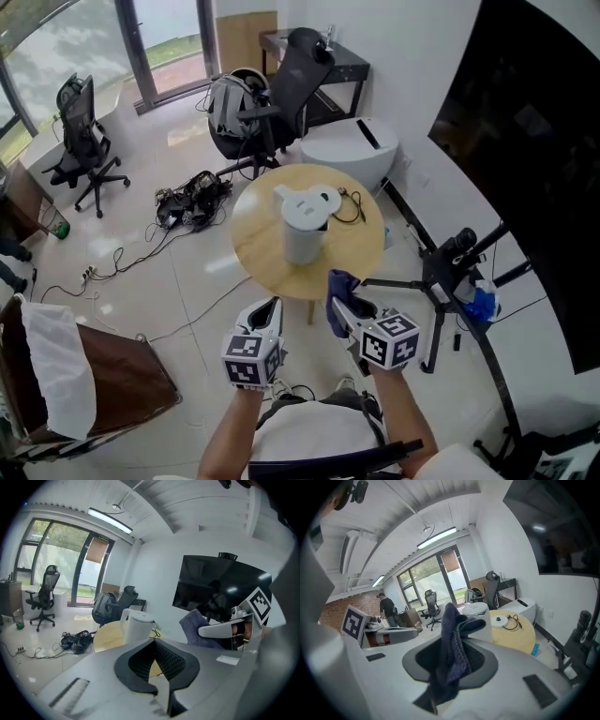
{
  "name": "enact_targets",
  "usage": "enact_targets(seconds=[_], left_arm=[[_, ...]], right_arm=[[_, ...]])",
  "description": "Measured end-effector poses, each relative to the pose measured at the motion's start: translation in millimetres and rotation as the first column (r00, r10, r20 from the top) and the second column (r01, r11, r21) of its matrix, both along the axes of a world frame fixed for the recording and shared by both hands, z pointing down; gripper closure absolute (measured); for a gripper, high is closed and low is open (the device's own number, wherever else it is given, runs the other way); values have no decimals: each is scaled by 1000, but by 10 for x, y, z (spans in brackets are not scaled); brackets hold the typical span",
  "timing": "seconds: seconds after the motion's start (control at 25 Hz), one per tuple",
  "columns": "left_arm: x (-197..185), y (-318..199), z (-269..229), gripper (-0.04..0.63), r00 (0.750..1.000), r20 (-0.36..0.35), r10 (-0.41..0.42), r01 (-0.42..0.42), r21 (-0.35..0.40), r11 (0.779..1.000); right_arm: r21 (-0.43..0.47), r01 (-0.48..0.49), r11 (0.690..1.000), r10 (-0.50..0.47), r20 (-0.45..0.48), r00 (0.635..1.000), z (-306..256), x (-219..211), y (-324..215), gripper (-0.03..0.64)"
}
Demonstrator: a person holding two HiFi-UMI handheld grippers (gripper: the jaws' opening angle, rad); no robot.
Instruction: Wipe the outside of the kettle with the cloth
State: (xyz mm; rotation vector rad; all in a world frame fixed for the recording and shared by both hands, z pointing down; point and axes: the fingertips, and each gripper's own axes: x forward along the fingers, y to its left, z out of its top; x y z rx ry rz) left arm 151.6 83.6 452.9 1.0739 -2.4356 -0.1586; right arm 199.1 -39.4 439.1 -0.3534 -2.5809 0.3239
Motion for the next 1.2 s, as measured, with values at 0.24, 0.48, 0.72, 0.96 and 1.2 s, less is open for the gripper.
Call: enact_targets(seconds=[0.24, 0.48, 0.72, 0.96, 1.2], left_arm=[[224, -225, -70, 594, 1000, 8, -14, 14, -12, 1000], [472, -506, -183, 594, 1000, 29, -7, 8, -19, 1000], [645, -592, -233, 594, 999, 35, -23, 24, -31, 999], [809, -624, -208, 594, 999, 32, -41, 43, -47, 998], [876, -592, -219, 594, 998, 30, -62, 63, -47, 997]], right_arm=[[41, 17, 999, -17, -10, 1000, 7, 219, -176, 522], [18, 0, 1000, 0, 11, 1000, -75, 479, -465, 523], [-7, 21, 1000, -21, 29, 999, -149, 632, -524, 523], [-25, 50, 998, -49, 31, 998, -134, 740, -530, 523], [-30, 74, 997, -74, 30, 997, -145, 799, -496, 523]])
